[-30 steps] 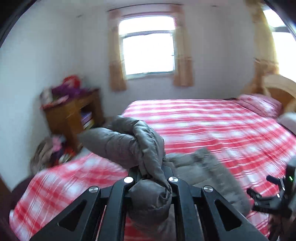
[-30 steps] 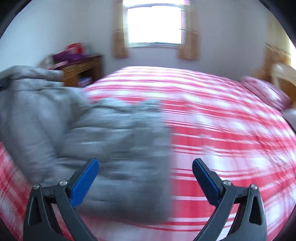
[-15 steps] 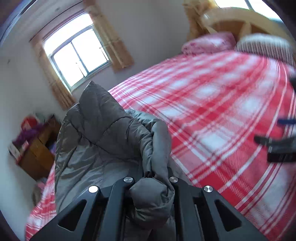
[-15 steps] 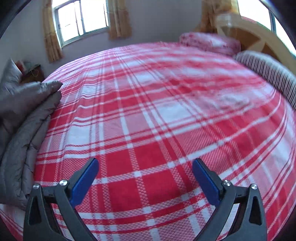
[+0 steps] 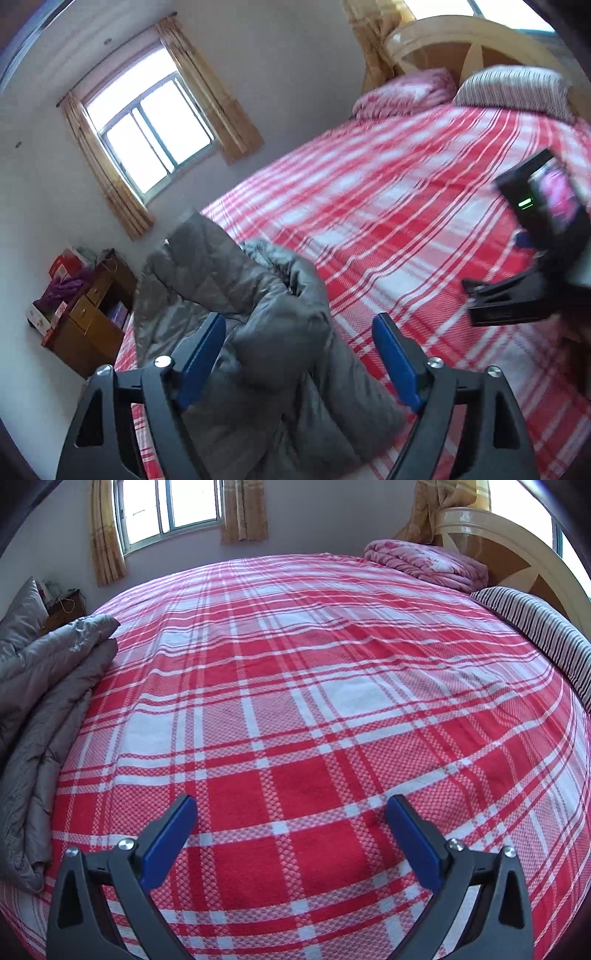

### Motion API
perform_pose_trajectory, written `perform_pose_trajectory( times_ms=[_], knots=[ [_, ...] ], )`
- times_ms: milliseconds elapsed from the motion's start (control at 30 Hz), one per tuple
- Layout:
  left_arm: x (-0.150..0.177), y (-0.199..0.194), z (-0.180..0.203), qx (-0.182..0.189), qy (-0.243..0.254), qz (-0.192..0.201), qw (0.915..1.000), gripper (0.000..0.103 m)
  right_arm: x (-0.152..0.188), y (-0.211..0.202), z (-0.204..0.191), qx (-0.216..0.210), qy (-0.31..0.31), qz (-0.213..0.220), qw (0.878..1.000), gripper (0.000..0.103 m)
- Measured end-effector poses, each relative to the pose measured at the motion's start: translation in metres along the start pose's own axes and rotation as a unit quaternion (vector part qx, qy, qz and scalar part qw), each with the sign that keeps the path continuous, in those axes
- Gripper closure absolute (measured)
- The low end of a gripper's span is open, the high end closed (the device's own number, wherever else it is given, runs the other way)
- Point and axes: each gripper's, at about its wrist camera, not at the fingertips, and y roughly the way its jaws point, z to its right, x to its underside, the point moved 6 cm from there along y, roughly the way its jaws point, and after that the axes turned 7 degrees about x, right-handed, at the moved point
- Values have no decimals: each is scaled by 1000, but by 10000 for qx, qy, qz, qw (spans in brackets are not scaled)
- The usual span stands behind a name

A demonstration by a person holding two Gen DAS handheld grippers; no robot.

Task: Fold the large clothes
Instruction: 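Lower the jacket onto the bed and press it with both tools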

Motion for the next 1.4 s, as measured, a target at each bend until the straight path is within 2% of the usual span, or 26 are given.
perform_pose_trajectory(
  times_ms=[100, 133, 167, 200, 300, 333, 367, 400, 433, 500, 533, 600, 733, 833, 900, 1067, 1167, 1300, 1400],
  knots=[
    [1, -36, -21, 143, -278, 225, 9993, 18, -1, -2, 1, -75, 27, -28, 10000, 1],
    [4, -45, -36, 83, -410, 270, 9988, 14, -2, -3, 2, -86, 38, -35, 9999, 11],
    [7, -49, -57, -108, -598, 265, 9978, 12, -5, -6, 3, -81, 81, -2, 9999, 27],
    [10, -51, -75, -292, -773, 249, 9963, 11, -9, -11, 5, -149, 128, 27, 9998, 32],
    [29, -38, -152, -1065, -1488, -30, 9831, 8, -32, -30, -3, -439, 233, 91, 9987, 32],
    [37, -26, -180, -1344, -1755, -226, 9750, 8, -44, -42, -11, -480, 193, 240, 9984, 32],
    [49, -11, -210, -1621, -2102, -488, 9629, 8, -58, -55, -25, -557, 70, 389, 9977, 32],
    [59, 0, -230, -1755, -2374, -687, 9529, 8, -71, -67, -39, -668, -47, 495, 9965, 32],
    [72, 16, -253, -1912, -2750, -956, 9374, 8, -84, -79, -57, -859, -131, 576, 9945, 32],
    [88, 37, -281, -2132, -3209, -1238, 9145, 8, -111, -104, -103, -1106, -414, 731, 9903, 32],
    [93, 47, -291, -2158, -3364, -1329, 9070, 8, -118, -112, -117, -1132, -531, 823, 9887, 32],
    [97, 63, -299, -2192, -3545, -1425, 8978, 8, -135, -127, -157, -1196, -804, 985, 9847, 32],
    [96, 81, -308, -2295, -3868, -1408, 8820, 8, -152, -129, -228, -1327, -1085, 853, 9815, 35],
    [93, 93, -309, -2248, -3962, -1372, 8796, 8, -153, -120, -264, -1302, -1201, 763, 9812, 35],
    [90, 105, -307, -2180, -3923, -1386, 8828, 7, -150, -109, -278, -1208, -1332, 724, 9810, 35],
    [81, 131, -287, -2022, -3593, -1416, 9000, 7, -113, -66, -253, -1021, -1242, 365, 9863, 36],
    [81, 144, -269, -2081, -3355, -1468, 9070, 7, -92, -46, -234, -1173, -942, 234, 9883, 37],
    [81, 154, -252, -2410, -3015, -1578, 9089, 6, -79, -36, -221, -961, -900, 342, 9907, 36],
    [89, 161, -251, -2319, -3161, -1575, 9063, 3, -73, -31, -220, -898, -905, 329, 9913, 36]
  ],
)
